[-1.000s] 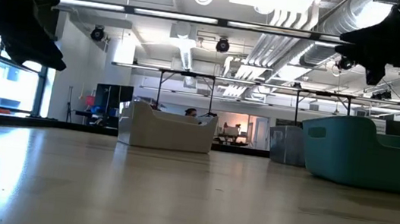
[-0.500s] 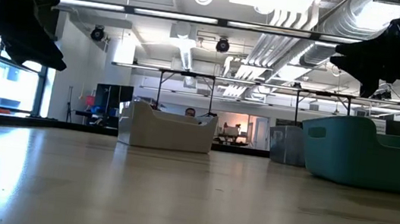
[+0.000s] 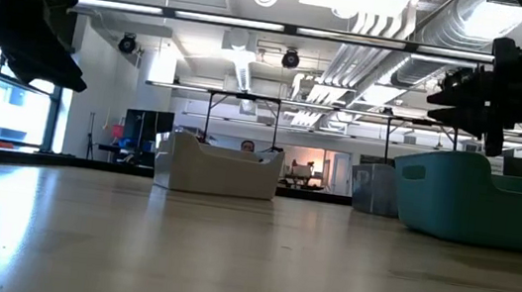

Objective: Sort Halloween decoration
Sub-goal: Return to Home Position

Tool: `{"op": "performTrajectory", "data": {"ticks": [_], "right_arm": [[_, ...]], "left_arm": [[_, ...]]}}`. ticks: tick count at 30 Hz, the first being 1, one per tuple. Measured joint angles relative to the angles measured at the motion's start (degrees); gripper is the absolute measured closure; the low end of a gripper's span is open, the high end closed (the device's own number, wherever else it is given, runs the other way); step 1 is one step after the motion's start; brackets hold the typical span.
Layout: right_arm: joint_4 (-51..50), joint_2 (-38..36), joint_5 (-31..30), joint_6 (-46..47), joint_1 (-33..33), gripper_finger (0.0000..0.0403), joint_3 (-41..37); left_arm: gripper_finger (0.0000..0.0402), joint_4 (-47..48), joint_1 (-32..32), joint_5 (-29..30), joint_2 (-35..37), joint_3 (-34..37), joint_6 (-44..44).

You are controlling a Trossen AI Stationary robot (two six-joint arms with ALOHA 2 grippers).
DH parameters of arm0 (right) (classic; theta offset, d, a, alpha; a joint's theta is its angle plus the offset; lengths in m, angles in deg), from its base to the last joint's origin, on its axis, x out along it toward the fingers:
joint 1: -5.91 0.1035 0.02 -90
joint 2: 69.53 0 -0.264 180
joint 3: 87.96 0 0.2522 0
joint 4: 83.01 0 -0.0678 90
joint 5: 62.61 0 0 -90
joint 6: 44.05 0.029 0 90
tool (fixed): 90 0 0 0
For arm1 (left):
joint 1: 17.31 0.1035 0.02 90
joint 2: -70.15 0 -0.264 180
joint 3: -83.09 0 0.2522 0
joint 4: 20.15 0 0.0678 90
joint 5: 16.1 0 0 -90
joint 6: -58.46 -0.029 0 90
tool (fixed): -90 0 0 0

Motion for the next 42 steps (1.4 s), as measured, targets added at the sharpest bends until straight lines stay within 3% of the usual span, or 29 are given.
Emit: {"op": "performTrajectory", "data": {"ticks": [11,18,29,42], "right_arm": [[-0.21,-0.04,0.46,0.48,0.15,0.027,0.04],[-0.03,-4.88,0.78,0.48,2.49,0.027,0.08],[-0.22,-4.36,1.25,0.48,2.48,0.027,0.11],[-0.23,-4.37,1.29,0.48,2.49,0.027,0.11]], "left_arm": [[0.0271,0.0,0.07,0.91,0.0,0.0,-0.76],[0.0271,-0.06,0.07,1.07,0.0,0.0,-0.35],[0.0271,-0.39,0.07,0.81,-0.02,-0.04,-5.82],[0.0271,-0.39,0.07,0.62,-0.02,-0.04,-5.86]]}}
